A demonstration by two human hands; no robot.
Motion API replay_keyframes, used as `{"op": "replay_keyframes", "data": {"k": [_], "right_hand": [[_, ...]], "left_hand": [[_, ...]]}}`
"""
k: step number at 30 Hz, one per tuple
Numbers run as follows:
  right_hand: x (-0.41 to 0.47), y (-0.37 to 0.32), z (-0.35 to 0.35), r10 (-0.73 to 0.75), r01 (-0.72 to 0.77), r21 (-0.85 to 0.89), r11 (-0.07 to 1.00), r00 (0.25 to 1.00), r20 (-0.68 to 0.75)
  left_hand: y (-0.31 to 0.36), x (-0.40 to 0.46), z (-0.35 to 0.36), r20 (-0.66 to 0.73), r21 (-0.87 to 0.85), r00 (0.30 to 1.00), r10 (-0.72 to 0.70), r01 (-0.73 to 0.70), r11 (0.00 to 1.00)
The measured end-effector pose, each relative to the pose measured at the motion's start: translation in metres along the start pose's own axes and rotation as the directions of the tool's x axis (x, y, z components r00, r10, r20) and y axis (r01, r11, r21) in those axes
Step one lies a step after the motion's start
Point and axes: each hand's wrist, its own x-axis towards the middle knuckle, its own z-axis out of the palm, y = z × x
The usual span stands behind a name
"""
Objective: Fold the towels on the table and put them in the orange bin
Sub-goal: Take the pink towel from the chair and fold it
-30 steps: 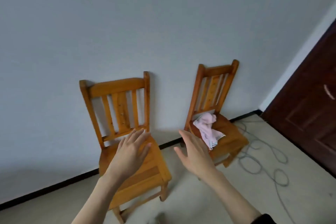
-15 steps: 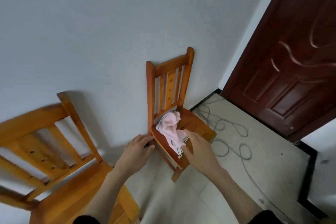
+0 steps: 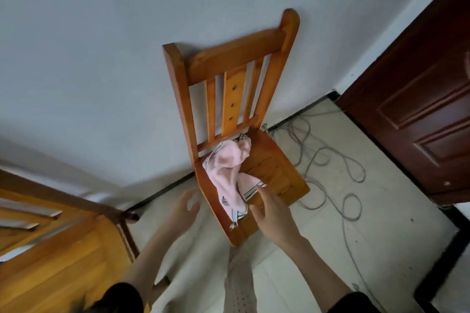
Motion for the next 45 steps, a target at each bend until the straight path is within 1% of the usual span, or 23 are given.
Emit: {"op": "replay_keyframes", "data": {"k": [1,3,6,9,13,16,17,18,20,21,25,27,29,30,32,33,35,36,37,39,40,43,45], "right_hand": [[0.018,0.010,0.001,-0.024,0.024,-0.008,1.000,0.999,0.041],[0.053,0.028,0.005,-0.082,0.086,-0.035,0.996,0.991,0.107],[0.098,0.047,0.018,-0.179,0.194,-0.063,0.979,0.964,0.198],[0.135,0.060,0.043,-0.231,0.290,-0.128,0.949,0.910,0.345],[0.177,0.074,0.093,-0.265,0.381,-0.169,0.909,0.841,0.472],[0.199,0.090,0.134,-0.288,0.442,-0.216,0.870,0.813,0.506],[0.205,0.096,0.145,-0.285,0.445,-0.219,0.868,0.810,0.513],[0.209,0.102,0.155,-0.279,0.442,-0.214,0.871,0.805,0.524],[0.213,0.114,0.171,-0.279,0.442,-0.201,0.874,0.796,0.537],[0.212,0.119,0.176,-0.284,0.446,-0.202,0.872,0.796,0.535],[0.207,0.128,0.183,-0.303,0.445,-0.176,0.878,0.801,0.516],[0.207,0.127,0.179,-0.304,0.440,-0.148,0.886,0.791,0.531],[0.209,0.122,0.168,-0.303,0.371,-0.030,0.928,0.799,0.519],[0.211,0.118,0.160,-0.303,0.306,0.069,0.950,0.839,0.453],[0.217,0.107,0.138,-0.259,0.218,0.193,0.957,0.939,0.224],[0.221,0.102,0.124,-0.253,0.230,0.198,0.953,0.962,0.101],[0.230,0.094,0.096,-0.315,0.318,0.145,0.937,0.948,-0.045],[0.233,0.089,0.082,-0.367,0.369,0.090,0.925,0.929,-0.047],[0.235,0.083,0.069,-0.408,0.408,0.024,0.913,0.913,-0.006],[0.233,0.070,0.047,-0.425,0.433,-0.077,0.898,0.900,0.100],[0.231,0.063,0.037,-0.424,0.435,-0.091,0.896,0.898,0.121],[0.219,0.039,0.010,-0.481,0.487,-0.081,0.870,0.873,0.080],[0.209,0.022,-0.008,-0.516,0.518,-0.012,0.855,0.854,0.063]], "left_hand": [[0.007,0.015,0.012,-0.028,-0.090,0.997,-0.078,0.075,0.993],[0.016,0.042,0.036,-0.016,-0.225,0.975,-0.223,0.214,0.951],[0.016,0.082,0.066,0.033,-0.298,0.944,-0.329,0.323,0.898],[0.005,0.117,0.084,0.049,-0.344,0.906,-0.421,0.411,0.844],[-0.019,0.170,0.101,0.016,-0.223,0.917,-0.398,0.391,0.893],[-0.030,0.211,0.113,-0.060,-0.308,0.937,-0.344,0.311,0.899],[-0.034,0.223,0.115,-0.075,-0.377,0.936,-0.345,0.294,0.879],[-0.038,0.235,0.119,-0.065,-0.470,0.922,-0.381,0.308,0.827],[-0.043,0.250,0.125,0.017,-0.662,0.861,-0.509,0.391,0.640],[-0.045,0.256,0.127,0.045,-0.719,0.835,-0.548,0.408,0.563],[-0.042,0.266,0.132,0.034,-0.789,0.804,-0.593,0.386,0.478],[-0.035,0.265,0.130,-0.009,-0.798,0.805,-0.593,0.351,0.489],[-0.026,0.259,0.126,-0.071,-0.751,0.820,-0.568,0.331,0.572],[-0.020,0.254,0.124,-0.103,-0.712,0.838,-0.536,0.315,0.628],[-0.008,0.241,0.117,-0.157,-0.597,0.898,-0.412,0.245,0.764],[-0.001,0.234,0.113,-0.168,-0.527,0.927,-0.335,0.203,0.825],[0.016,0.219,0.102,-0.143,-0.408,0.971,-0.193,0.119,0.905],[0.025,0.211,0.096,-0.116,-0.352,0.986,-0.122,0.074,0.933],[0.036,0.203,0.089,-0.091,-0.291,0.995,-0.046,0.017,0.956],[0.056,0.186,0.074,-0.049,-0.184,0.996,0.078,-0.086,0.979],[0.064,0.177,0.066,-0.035,-0.144,0.993,0.111,-0.115,0.983],[0.083,0.149,0.035,-0.033,-0.057,0.978,0.205,-0.207,0.977],[0.090,0.129,0.011,-0.043,-0.040,0.967,0.253,-0.254,0.966]]}}
